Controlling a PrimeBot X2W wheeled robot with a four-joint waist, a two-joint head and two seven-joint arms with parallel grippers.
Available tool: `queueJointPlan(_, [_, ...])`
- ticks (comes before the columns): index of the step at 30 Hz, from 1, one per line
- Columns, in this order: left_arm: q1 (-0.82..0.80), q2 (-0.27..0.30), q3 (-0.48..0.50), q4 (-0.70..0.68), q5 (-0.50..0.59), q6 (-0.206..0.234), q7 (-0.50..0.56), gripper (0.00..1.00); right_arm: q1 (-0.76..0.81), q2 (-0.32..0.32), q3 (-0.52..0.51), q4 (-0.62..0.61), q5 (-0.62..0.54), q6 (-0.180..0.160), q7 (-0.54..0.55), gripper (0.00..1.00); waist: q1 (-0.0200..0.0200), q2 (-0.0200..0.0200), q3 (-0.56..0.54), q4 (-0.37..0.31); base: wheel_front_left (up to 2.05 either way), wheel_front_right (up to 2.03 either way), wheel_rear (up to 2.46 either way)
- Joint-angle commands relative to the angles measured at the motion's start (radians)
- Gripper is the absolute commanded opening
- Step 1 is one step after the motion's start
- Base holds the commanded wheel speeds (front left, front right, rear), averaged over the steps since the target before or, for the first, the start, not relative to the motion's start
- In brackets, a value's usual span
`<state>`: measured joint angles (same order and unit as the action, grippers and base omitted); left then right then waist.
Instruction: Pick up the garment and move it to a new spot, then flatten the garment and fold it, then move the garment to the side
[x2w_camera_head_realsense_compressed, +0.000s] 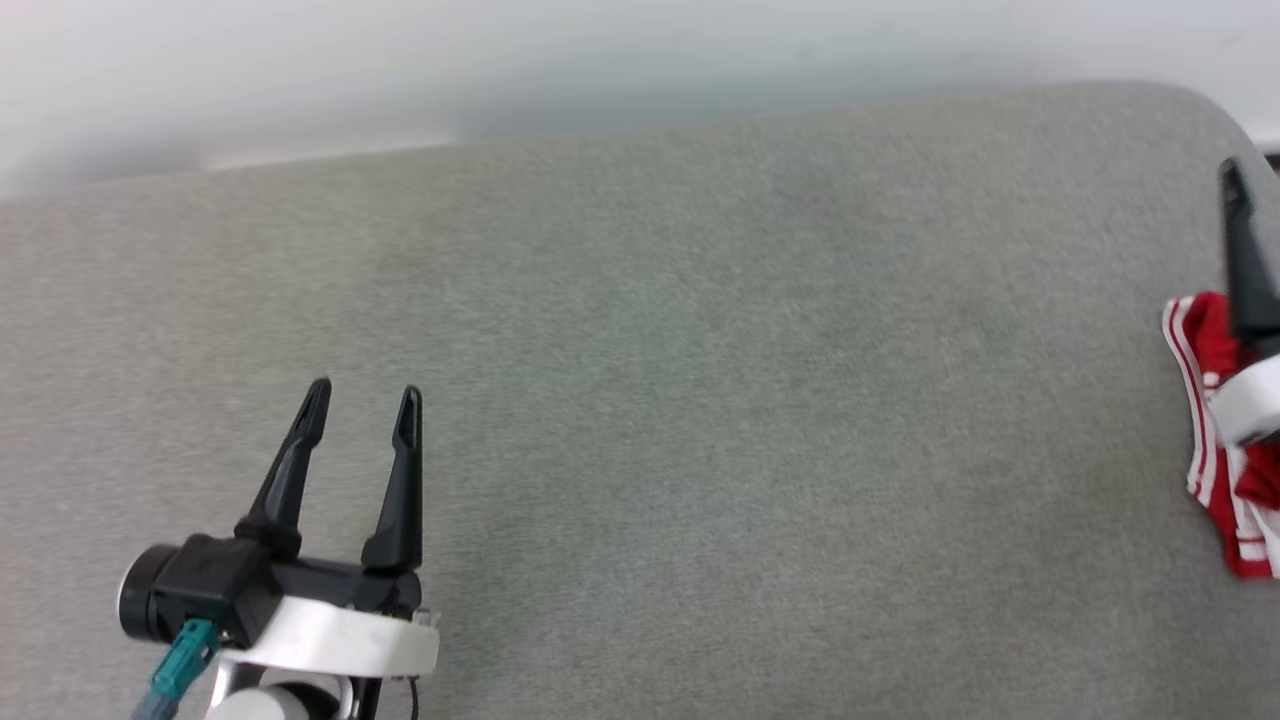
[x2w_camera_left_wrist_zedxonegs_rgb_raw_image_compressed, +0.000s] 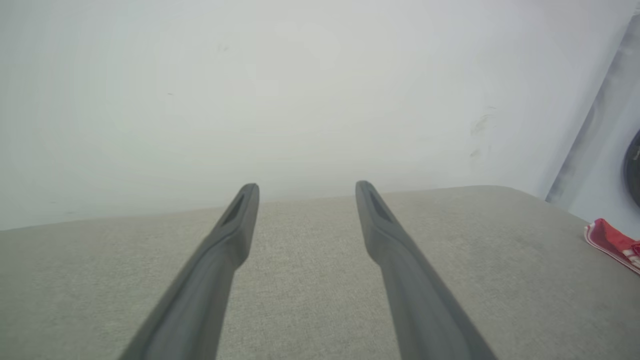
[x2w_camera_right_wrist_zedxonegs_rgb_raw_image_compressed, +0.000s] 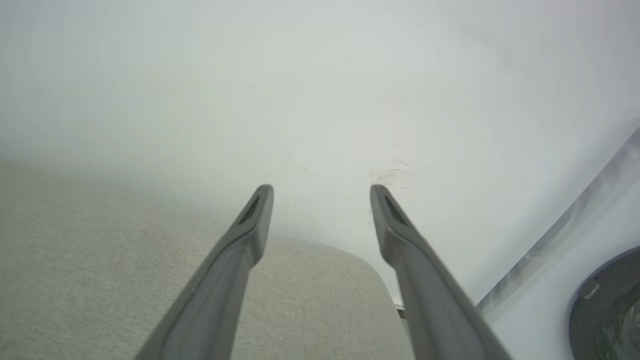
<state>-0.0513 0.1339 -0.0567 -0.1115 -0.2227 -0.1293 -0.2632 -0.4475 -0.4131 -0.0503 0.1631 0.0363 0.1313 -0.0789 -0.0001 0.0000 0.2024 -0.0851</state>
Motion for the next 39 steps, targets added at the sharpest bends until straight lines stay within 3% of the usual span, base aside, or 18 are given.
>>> queueJointPlan(1, [0.023,-0.005,0.007,0.0,0.009,-0.001,-0.002,1.0,0.032,0.033,-0.003,-0.023,0.029,-0.001,-0.014,1.0,0.0001,0.0,-0.049,0.043,0.0,0.0,0.0])
queueJointPlan(8, [0.099,-0.034,0.058,0.025,0.01,-0.001,-0.002,1.0,0.227,0.196,-0.001,-0.124,0.079,-0.001,-0.085,1.0,0.0001,0.0,-0.111,0.082,0.0,0.0,0.0])
queueJointPlan(15, [0.137,-0.051,0.084,0.057,0.016,-0.001,-0.002,1.0,0.367,0.303,0.015,-0.113,0.093,-0.001,-0.138,1.0,0.0001,0.0,-0.14,0.098,0.0,0.0,0.0])
queueJointPlan(23, [0.156,-0.063,0.084,0.081,0.028,-0.001,-0.002,1.0,0.429,0.348,0.051,-0.075,0.083,-0.001,-0.17,1.0,0.0001,0.0,-0.152,0.101,0.0,0.0,0.0])
queueJointPlan(39, [0.168,-0.074,0.097,0.075,0.031,-0.001,-0.002,1.0,0.424,0.363,0.049,-0.057,0.092,-0.001,-0.184,1.0,0.0001,0.0,-0.163,0.097,0.0,0.0,0.0])
